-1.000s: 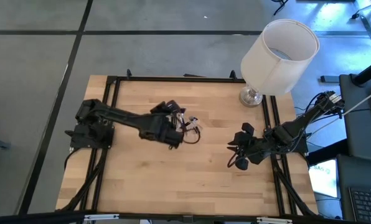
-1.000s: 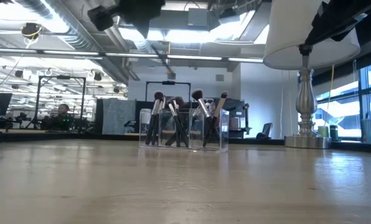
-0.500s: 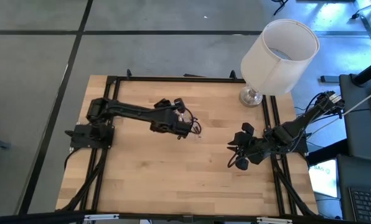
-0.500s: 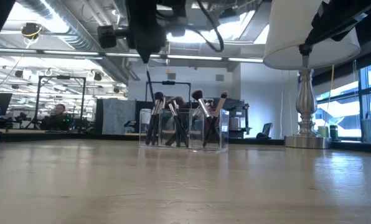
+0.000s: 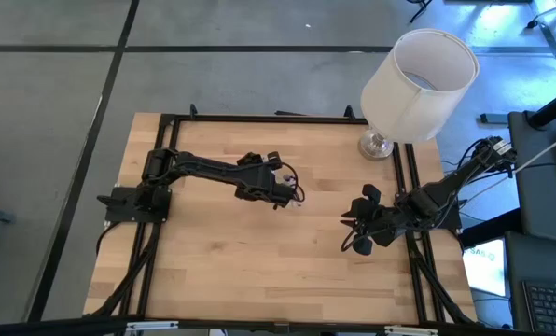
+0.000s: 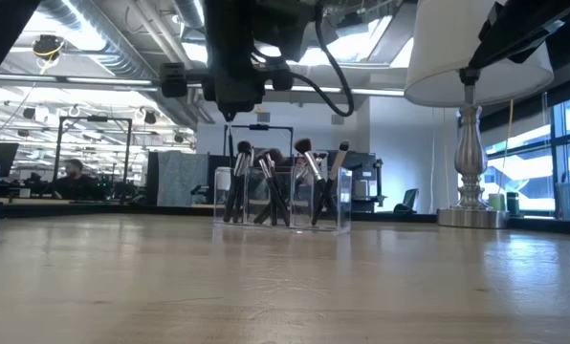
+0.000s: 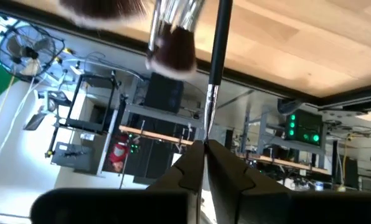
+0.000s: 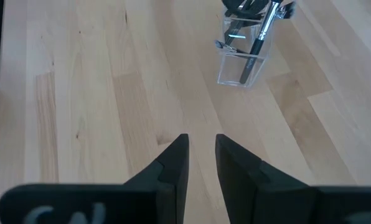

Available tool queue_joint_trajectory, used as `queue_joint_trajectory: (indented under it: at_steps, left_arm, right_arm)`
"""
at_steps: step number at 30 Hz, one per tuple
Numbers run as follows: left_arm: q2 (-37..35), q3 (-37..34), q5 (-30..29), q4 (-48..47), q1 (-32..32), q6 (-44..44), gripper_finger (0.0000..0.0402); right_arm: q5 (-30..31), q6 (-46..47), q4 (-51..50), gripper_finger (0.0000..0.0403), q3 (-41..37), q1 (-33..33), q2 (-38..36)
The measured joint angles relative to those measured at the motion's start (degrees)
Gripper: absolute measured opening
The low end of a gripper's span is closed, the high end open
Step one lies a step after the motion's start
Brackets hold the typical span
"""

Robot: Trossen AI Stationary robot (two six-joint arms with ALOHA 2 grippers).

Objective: Put items in baskets/containers
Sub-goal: Put the eyeshadow brush into the transparent organizer, then return to Home Position

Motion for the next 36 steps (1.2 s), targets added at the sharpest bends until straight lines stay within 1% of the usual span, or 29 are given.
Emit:
queue_joint_trajectory:
  at_steps: [4, 8, 10, 11, 12, 13, 16, 18, 19, 21, 24, 26, 27, 28, 30, 32, 33, 34, 36]
  left_arm:
    - [0.0, 0.0, 1.6, 1.8, -0.2, 2.7, 0.0035]
    - [0.0, 0.0, 1.6, 1.8, -0.2, 2.8, 0.0063]
    - [0.0, 0.0, -0.4, 1.8, -0.2, 1.4, 0.0076]
    - [0.0, 0.0, -2.2, 1.8, -0.4, -0.8, 0.0082]
    - [0.0, 0.0, -3.8, 2.1, -0.5, -4.6, 0.0087]
    - [-0.1, 0.2, -4.2, 2.8, -0.5, -10.1, 0.009]
    - [-1.6, 0.7, -1.7, 7.9, -0.4, -33.9, 0.0092]
    - [-3.5, 0.8, 0.6, 8.7, -0.1, -48.4, 0.0086]
    - [-4.5, 0.8, 2.0, 8.5, 0.0, -54.1, 0.0081]
    - [-6.3, 0.8, 5.7, 8.8, 0.5, -61.2, 0.0069]
    - [-9.4, 0.2, 12.3, 11.2, 0.8, -62.2, 0.0049]
    - [-12.6, -2.8, 13.7, 17.2, 0.7, -60.2, 0.0035]
    - [-14.6, -5.2, 13.9, 22.6, 0.7, -58.9, 0.0029]
    - [-16.9, -8.0, 14.0, 28.5, 0.7, -57.5, 0.0022]
    - [-22.2, -14.6, 15.4, 41.2, 1.1, -53.8, 0.0011]
    - [-27.6, -22.2, 19.3, 53.0, 1.9, -50.2, 0.0003]
    - [-30.3, -26.2, 21.6, 59.3, 2.4, -49.4, 0.0003]
    - [-32.7, -30.1, 24.1, 64.6, 3.0, -49.1, 0.0003]
    - [-37.3, -37.6, 28.7, 74.7, 3.9, -49.1, 0.0004]
  right_arm:
    - [0.0, 0.0, 0.0, 0.0079, 0.0, 0.0, 0.0]
    - [0.0, -0.3, 0.0, 0.0079, 0.0, 0.0, 0.0]
    - [0.0, -0.9, 0.0, 0.0079, 0.0, 0.0, 0.0]
    - [0.0, -1.2, 0.0, 0.0079, 0.0, 0.0, 0.0]
    - [0.0, -1.5, 0.0, 0.0079, 0.0, 0.0, 0.0]
    - [0.0, -1.6, 0.0, 0.0079, 0.0, 0.0, 0.0]
    - [0.9, -2.6, 0.1, 0.0079, 0.0, 0.0, 0.0]
    - [1.1, -3.7, 0.4, 0.0079, 0.0, 0.0, 0.0]
    - [1.1, -4.4, 0.5, 0.0079, 0.0, 0.0, 0.0]
    - [1.0, -5.2, 1.1, 0.0079, 0.0, 0.0, 0.0]
    - [2.3, -6.5, 1.5, 0.0079, 0.0, 0.0, 0.0]
    - [5.8, -7.9, 2.1, 0.0079, -0.4, 0.0, 0.3]
    - [8.7, -8.6, 2.1, 0.0079, -0.9, 0.0, 0.4]
    - [12.3, -9.1, 2.2, 0.0079, -1.8, 0.0, 0.5]
    - [21.7, -8.9, 2.7, 0.0079, -3.7, -0.6, 0.7]
    - [31.9, -9.9, 2.0, 0.0079, -5.7, -1.8, 0.8]
    - [36.1, -10.5, 2.0, 0.0079, -6.9, -2.6, 0.8]
    - [39.0, -10.3, 2.2, 0.0079, -8.0, -3.6, 0.8]
    - [40.5, -9.9, 2.4, 0.0079, -8.9, -5.7, 0.8]
